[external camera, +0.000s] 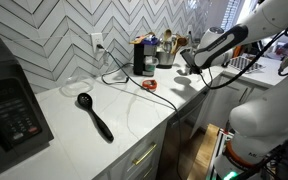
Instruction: Shift the silver bowl to the right
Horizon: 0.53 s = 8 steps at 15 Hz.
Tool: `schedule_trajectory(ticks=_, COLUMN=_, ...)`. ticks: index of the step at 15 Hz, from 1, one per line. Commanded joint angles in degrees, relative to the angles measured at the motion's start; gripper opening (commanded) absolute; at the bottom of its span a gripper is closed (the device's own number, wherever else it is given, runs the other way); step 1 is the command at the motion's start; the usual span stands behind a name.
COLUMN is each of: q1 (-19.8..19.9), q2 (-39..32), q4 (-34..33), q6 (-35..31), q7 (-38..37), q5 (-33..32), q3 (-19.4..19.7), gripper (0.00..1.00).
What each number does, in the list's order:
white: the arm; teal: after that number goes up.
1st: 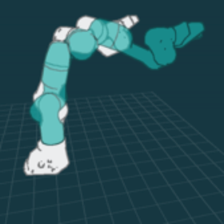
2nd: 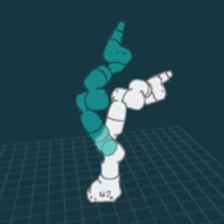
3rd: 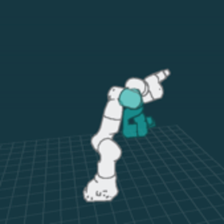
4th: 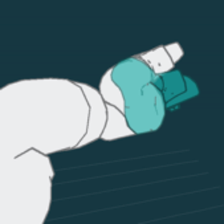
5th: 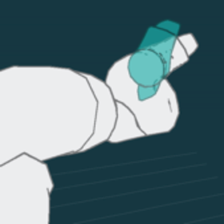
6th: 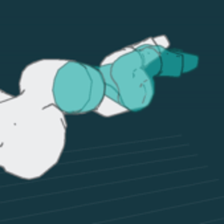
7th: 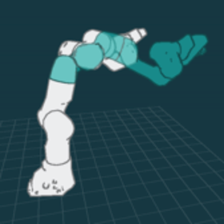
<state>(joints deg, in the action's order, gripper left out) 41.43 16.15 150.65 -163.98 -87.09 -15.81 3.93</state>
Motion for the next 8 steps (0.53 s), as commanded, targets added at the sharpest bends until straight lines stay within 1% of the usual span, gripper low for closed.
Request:
schedule_trajectory(ticks=1, q1=-2.14, q2=-1.58, q4=2.87, q6=-9.66, q7=1.41, q5=5.21, q3=1.97, gripper=0.01)
schedule_trajectory(ticks=2, q1=-2.77, q2=-2.48, q4=3.53, q6=-12.57, q7=0.96, q5=5.62, q3=2.35, gripper=0.01)
schedule_trajectory(ticks=4, q1=-4.03, q2=-4.41, q4=4.74, q6=-16.34, q7=0.89, q5=6.73, q3=2.58, gripper=0.01)
schedule_trajectory(ticks=8, q1=-5.65, q2=-8.31, q4=5.83, q6=-22.46, q7=0.07, q5=7.56, q3=2.9, gripper=0.01)
